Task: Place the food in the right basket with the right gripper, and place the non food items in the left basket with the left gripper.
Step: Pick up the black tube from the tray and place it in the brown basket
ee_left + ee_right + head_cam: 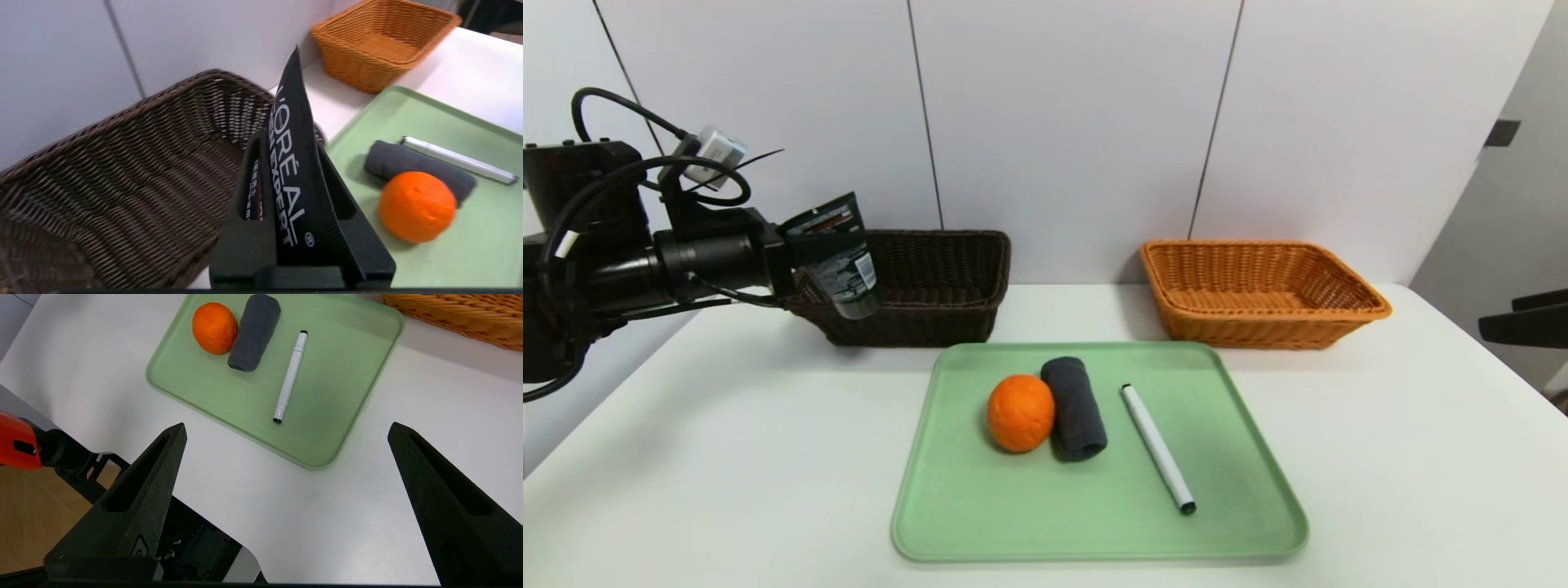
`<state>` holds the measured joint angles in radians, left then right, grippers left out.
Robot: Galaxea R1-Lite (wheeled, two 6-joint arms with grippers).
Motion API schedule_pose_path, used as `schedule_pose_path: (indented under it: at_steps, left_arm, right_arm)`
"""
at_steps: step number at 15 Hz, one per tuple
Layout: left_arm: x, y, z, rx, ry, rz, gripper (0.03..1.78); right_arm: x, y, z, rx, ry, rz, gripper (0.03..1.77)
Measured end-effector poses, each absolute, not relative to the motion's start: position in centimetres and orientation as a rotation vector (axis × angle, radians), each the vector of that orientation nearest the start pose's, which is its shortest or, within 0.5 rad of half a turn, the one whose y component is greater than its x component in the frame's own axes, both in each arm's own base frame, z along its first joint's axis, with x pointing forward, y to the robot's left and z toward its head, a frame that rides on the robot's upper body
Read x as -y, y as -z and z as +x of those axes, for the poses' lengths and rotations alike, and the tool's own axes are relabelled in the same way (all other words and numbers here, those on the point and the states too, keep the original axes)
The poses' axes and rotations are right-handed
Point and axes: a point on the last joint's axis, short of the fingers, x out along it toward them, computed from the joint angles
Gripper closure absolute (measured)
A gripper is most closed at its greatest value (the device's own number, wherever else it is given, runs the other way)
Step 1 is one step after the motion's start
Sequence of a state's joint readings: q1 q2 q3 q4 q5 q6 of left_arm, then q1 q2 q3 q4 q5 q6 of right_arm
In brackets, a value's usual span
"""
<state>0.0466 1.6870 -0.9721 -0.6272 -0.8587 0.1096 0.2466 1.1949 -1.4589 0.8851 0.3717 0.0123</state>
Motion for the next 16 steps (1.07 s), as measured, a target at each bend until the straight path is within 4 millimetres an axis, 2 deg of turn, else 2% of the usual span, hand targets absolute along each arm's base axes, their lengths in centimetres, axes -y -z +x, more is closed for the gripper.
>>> schedule_pose_path:
  at_steps: [3,10,16]
  left_arm:
    - [-0.5,-22.3,33.6,-0.060,0.735,0.059,1.55]
    - [-1.7,-19.9,38.4,-0.103,0.699,0.040,1.55]
    - [-2.4,-19.3,40.7,-0.091,0.684,0.043,1.55]
  right_arm:
    - [-3.8,-33.9,11.6,-0.633,-0.595,0.051,0.10]
    - [-3.8,-33.9,11.6,-0.634,-0.595,0.051,0.10]
    - [-3.8,-33.8,11.8,-0.641,-0.592,0.051,0.10]
